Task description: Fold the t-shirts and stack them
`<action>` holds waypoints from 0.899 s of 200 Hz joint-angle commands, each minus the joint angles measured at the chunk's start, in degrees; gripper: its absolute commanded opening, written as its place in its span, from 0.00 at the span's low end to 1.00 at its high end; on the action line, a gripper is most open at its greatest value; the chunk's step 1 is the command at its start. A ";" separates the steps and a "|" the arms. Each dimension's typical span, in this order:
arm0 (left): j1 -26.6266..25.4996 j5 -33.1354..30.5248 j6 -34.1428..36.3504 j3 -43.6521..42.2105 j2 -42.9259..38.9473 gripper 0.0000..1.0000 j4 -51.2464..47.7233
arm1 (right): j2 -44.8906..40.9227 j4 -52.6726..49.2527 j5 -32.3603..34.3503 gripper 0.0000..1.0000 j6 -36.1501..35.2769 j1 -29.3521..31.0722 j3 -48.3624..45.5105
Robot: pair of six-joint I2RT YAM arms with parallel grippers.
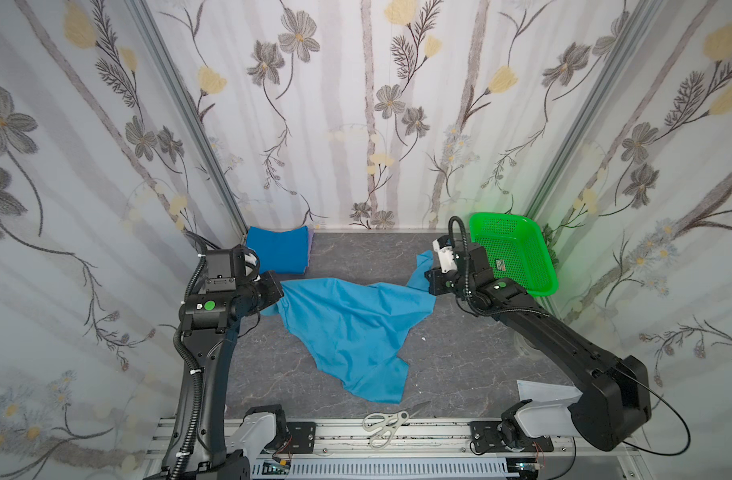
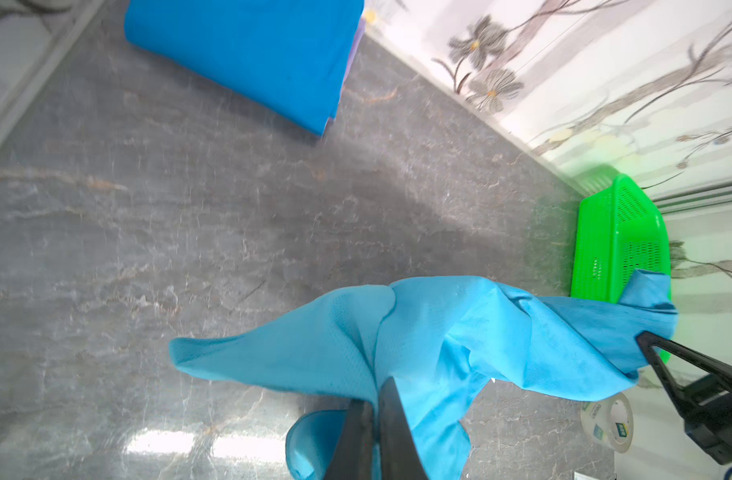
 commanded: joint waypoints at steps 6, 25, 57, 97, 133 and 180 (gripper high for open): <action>0.10 5.63 1.15 7.20 4.03 0.00 6.44 | -0.74 -1.29 2.31 0.00 -1.77 -2.47 4.01; 0.14 10.17 -0.15 7.96 4.64 0.00 8.98 | -1.49 -1.66 3.79 0.00 -0.97 -2.57 3.01; -0.46 15.68 0.31 -2.52 -0.49 0.00 10.68 | -7.14 1.68 6.07 0.00 3.84 -2.60 -9.91; -3.08 18.76 4.16 -11.02 -7.32 0.00 4.92 | -11.51 2.21 4.61 0.00 11.27 -2.19 -26.61; -8.52 26.64 6.58 -13.64 -14.26 0.05 2.35 | -16.40 3.51 5.81 0.58 12.95 -0.76 -32.03; -13.87 24.55 4.52 -19.55 -20.80 0.15 0.28 | -9.61 3.04 -1.12 0.77 5.83 -0.13 -23.29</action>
